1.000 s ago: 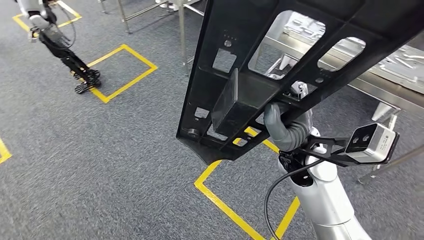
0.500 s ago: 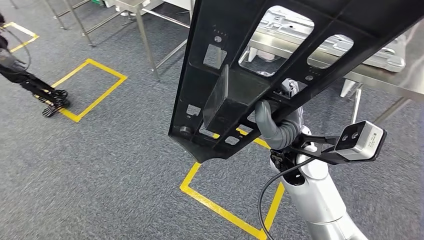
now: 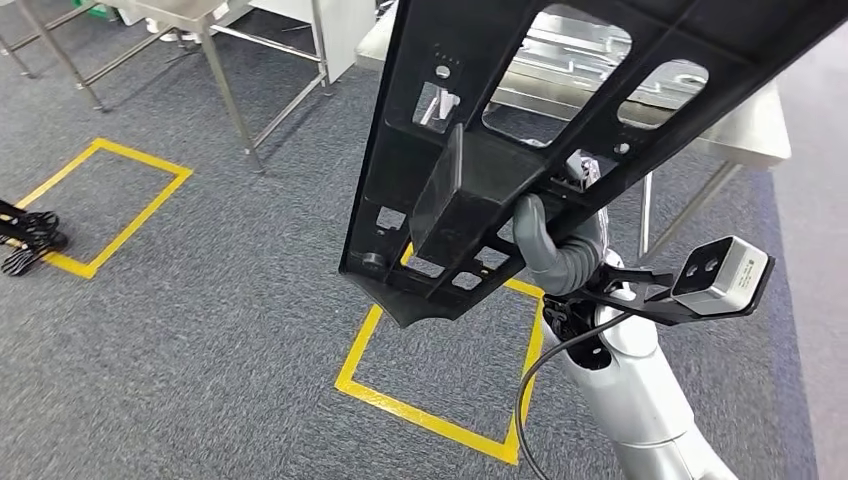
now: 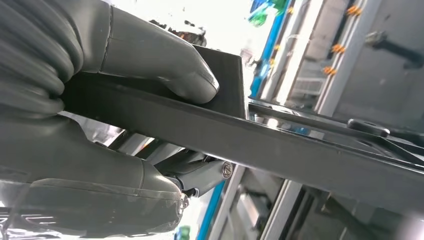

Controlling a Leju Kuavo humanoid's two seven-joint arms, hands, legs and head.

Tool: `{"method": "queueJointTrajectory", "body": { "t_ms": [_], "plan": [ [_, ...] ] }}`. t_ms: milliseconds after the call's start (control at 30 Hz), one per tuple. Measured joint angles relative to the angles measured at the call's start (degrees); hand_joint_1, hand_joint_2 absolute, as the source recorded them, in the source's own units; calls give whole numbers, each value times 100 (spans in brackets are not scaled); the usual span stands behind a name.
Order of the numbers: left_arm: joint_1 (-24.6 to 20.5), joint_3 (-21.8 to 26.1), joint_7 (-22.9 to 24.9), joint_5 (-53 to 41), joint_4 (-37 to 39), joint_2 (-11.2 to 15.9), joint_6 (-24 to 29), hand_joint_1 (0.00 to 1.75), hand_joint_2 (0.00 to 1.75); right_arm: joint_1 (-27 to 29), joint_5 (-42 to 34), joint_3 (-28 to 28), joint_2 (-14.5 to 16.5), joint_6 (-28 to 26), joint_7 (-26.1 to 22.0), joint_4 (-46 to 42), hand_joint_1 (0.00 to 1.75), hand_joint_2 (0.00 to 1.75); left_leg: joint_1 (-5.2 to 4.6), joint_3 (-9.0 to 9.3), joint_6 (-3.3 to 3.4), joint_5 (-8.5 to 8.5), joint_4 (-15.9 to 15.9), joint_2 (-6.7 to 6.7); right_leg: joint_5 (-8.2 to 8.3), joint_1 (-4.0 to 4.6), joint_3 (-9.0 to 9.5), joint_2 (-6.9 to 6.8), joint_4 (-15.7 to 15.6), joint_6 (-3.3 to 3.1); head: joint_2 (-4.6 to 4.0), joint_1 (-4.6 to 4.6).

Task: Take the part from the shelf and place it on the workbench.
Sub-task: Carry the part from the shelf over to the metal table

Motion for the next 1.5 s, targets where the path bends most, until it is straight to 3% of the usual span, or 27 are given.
{"method": "queueJointTrajectory", "body": {
  "t_ms": [67,100,167,233,267,333,400,467,533,567,600,633,700,767,833,867,933,1000,1067,1100,1133,1167,1233,1267,1400,1433,1500],
  "plan": [
    [11,-21,33,1,1,1,-8,0,175,36,4,9,-2,-28,1,4,175,175,-26,0,11,-12,2,148,-31,-8,-161,-45,311,-8,0,2],
    [6,-32,43,1,2,-1,-11,0,175,45,7,14,-3,-42,2,5,175,175,-39,7,14,-19,2,217,110,-2,-59,-68,113,-31,0,1],
    [-11,-60,50,1,1,-8,-14,0,175,41,9,20,-3,-62,2,2,175,175,-71,37,3,-40,2,339,469,57,385,-261,-731,-129,0,0],
    [-19,-83,56,2,1,-17,-14,0,175,29,9,23,-3,-69,1,-1,175,175,-100,63,-37,-67,4,446,636,132,687,-447,-1316,-225,0,-9],
    [-19,-90,60,3,2,-20,-14,0,175,30,10,25,-4,-69,1,-2,175,175,-107,74,-61,-78,1,500,635,157,717,-466,-1396,-252,0,-16],
    [-30,-97,65,6,1,-21,-21,0,175,40,10,26,-8,-69,1,-4,175,175,-109,105,-116,-102,-13,597,666,137,728,-328,-1436,-283,0,-21],
    [-40,-103,60,8,1,-20,-42,0,175,33,9,27,-10,-67,1,-10,175,175,-95,63,-175,-247,162,409,714,83,777,-199,-1513,-330,0,-32],
    [-32,-109,56,6,1,-20,-66,0,175,24,9,32,-9,-63,2,-15,175,175,-63,-212,-224,-590,797,88,737,55,806,-73,-1549,-362,0,-60],
    [-10,-119,57,-15,2,-21,-98,0,175,47,10,35,-8,-61,7,-15,175,175,-41,-568,-258,-846,1513,-15,737,55,803,79,-1539,-369,0,-79],
    [-1,-124,57,-26,2,-21,-113,0,175,64,10,35,-8,-57,9,-15,175,175,-31,-644,-268,-818,1628,-24,733,53,802,165,-1528,-365,0,-79],
    [4,-127,59,-36,2,-21,-124,0,175,77,10,35,-8,-51,10,-15,175,175,-22,-611,-272,-675,1512,-37,727,49,805,251,-1512,-356,0,-80],
    [5,-128,61,-37,2,-21,-128,0,175,85,10,34,-8,-43,10,-15,175,175,-9,-472,-271,-444,1169,-81,715,43,808,336,-1489,-339,0,-79],
    [8,-130,67,-36,3,-20,-136,0,175,85,8,34,-9,-28,8,-16,175,175,25,-133,-251,-93,388,-323,680,35,793,483,-1426,-289,0,-80],
    [7,-133,74,-36,7,-20,-169,0,175,88,-1,30,-10,-2,4,-16,175,175,31,6,-214,-26,62,-493,675,21,742,605,-1388,-220,0,-83],
    [-6,-142,75,-35,8,-25,-231,0,175,97,-12,19,-13,25,2,-17,175,175,26,15,-153,-24,39,-405,696,5,703,724,-1397,-146,0,-83],
    [-14,-147,70,-34,8,-29,-263,0,175,99,-14,10,-15,33,1,-18,175,175,33,29,-112,-13,15,-337,679,13,685,681,-1373,-116,0,-83],
    [-18,-155,51,-25,8,-34,-313,0,175,89,-15,-7,-21,42,2,-20,175,175,51,54,-35,5,-35,-200,472,32,506,379,-1019,-71,0,-43],
    [0,-159,23,-9,8,-26,-351,0,175,88,16,-16,-26,50,8,-18,175,175,30,55,4,-6,-41,-87,110,15,110,58,-241,-37,0,-1],
    [20,-162,-8,8,8,-20,-397,0,175,104,98,-16,-29,46,28,-7,175,175,22,56,3,-31,-40,5,-30,-20,-188,-29,318,-9,0,2],
    [23,-164,-20,15,8,-19,-414,0,175,108,136,-16,-32,43,38,-2,175,175,21,66,-5,-46,-40,41,56,-36,-178,-43,292,-2,0,3],
    [20,-166,-29,17,8,-20,-423,0,175,108,163,-16,-34,40,45,1,175,175,22,85,-16,-63,-40,65,239,-46,-36,-58,14,-6,0,3],
    [16,-169,-36,17,8,-20,-425,0,175,103,179,-16,-36,40,50,1,175,175,22,111,-32,-81,-40,81,454,-48,204,-86,-431,-23,0,4],
    [4,-175,-51,20,8,-21,-425,0,175,83,213,-14,-34,37,63,0,175,175,4,150,-86,-121,-35,98,680,-14,610,-155,-1199,-73,0,1],
    [0,-179,-57,22,8,-21,-425,0,175,74,229,-12,-33,35,72,0,175,175,-2,161,-120,-141,-36,105,691,8,703,-178,-1379,-103,0,0],
    [-17,-206,-69,34,8,-15,-425,0,175,59,281,-8,-28,29,89,-9,175,175,6,198,-250,-230,23,102,630,12,807,-139,-1484,-229,0,-14],
    [-20,-212,-73,38,8,-13,-426,0,175,51,292,-7,-24,28,88,-13,175,175,10,114,-267,-321,222,67,616,-1,865,-130,-1519,-266,0,-28],
    [-12,-225,-78,49,8,-10,-435,0,175,44,309,-1,-15,23,88,-13,175,175,22,-296,-285,-597,969,-5,550,0,963,-112,-1544,-325,0,-57]
  ]
}}
